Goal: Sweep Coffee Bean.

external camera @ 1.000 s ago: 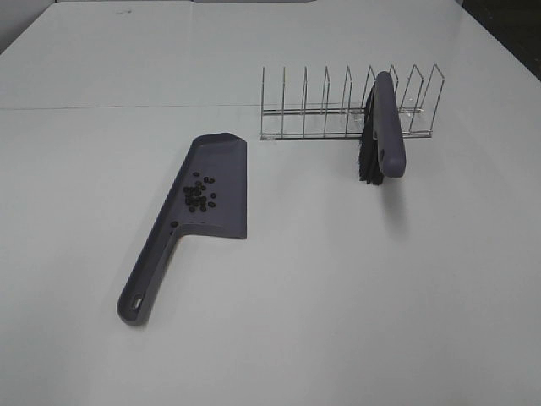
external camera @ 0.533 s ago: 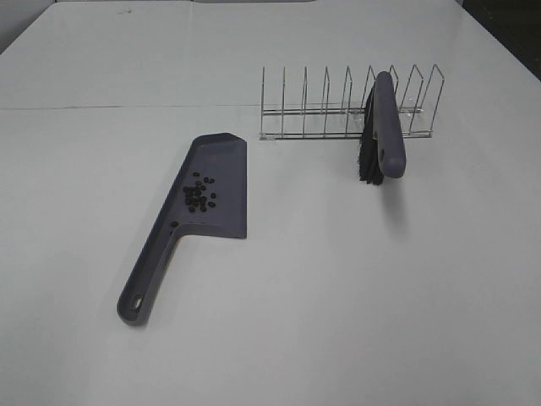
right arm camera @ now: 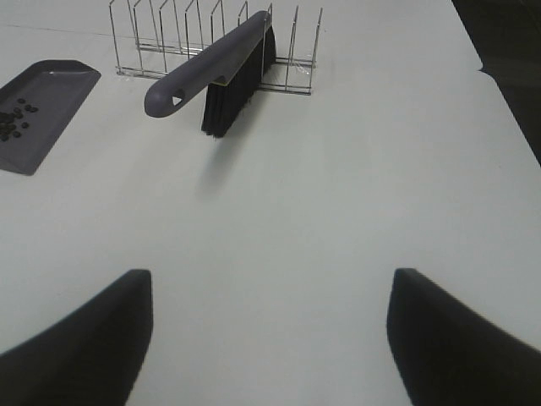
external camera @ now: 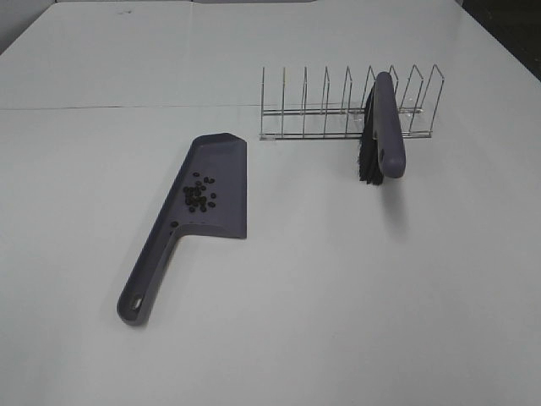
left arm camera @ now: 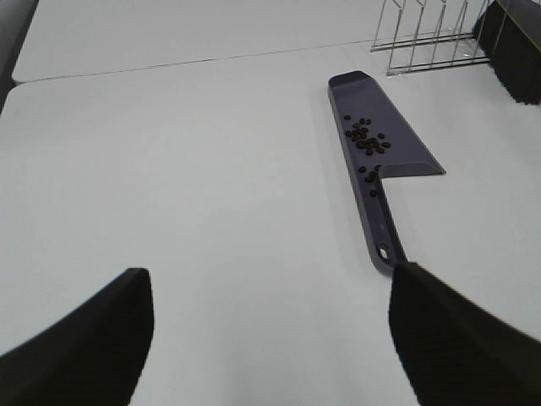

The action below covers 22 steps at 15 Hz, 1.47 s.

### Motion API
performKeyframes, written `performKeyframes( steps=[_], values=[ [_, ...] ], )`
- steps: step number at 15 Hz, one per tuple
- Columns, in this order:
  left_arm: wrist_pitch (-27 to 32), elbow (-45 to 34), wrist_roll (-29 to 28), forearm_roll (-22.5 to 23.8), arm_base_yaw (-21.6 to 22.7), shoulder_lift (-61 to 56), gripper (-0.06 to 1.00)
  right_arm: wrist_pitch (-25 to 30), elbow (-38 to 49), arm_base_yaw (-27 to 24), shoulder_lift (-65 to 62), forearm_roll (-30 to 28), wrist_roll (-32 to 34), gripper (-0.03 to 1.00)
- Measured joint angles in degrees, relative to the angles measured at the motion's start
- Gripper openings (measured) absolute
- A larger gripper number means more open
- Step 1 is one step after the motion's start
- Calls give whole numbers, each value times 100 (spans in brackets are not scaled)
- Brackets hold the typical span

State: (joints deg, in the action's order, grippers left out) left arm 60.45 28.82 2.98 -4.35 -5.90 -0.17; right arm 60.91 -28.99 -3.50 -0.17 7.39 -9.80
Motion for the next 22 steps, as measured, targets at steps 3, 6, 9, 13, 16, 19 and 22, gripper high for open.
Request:
performKeyframes(
  steps=[3,6,9,13,16,19,22],
  values=[
    [0,0,0,0,34,0,73,0,0,0,0,69,0,68],
    [0,0,0,0,34,0,73,0,0,0,0,69,0,68],
    [-6,0,0,0,34,0,73,0,0,0,0,69,0,68],
    [-6,0,0,0,34,0,73,0,0,0,0,69,0,68],
    [-6,0,0,0,34,0,73,0,0,0,0,69,0,68],
    [-11,0,0,0,34,0,73,0,0,0,0,69,0,68],
    [-23,0,0,0,57,0,73,0,0,80,0,80,0,68]
  ],
)
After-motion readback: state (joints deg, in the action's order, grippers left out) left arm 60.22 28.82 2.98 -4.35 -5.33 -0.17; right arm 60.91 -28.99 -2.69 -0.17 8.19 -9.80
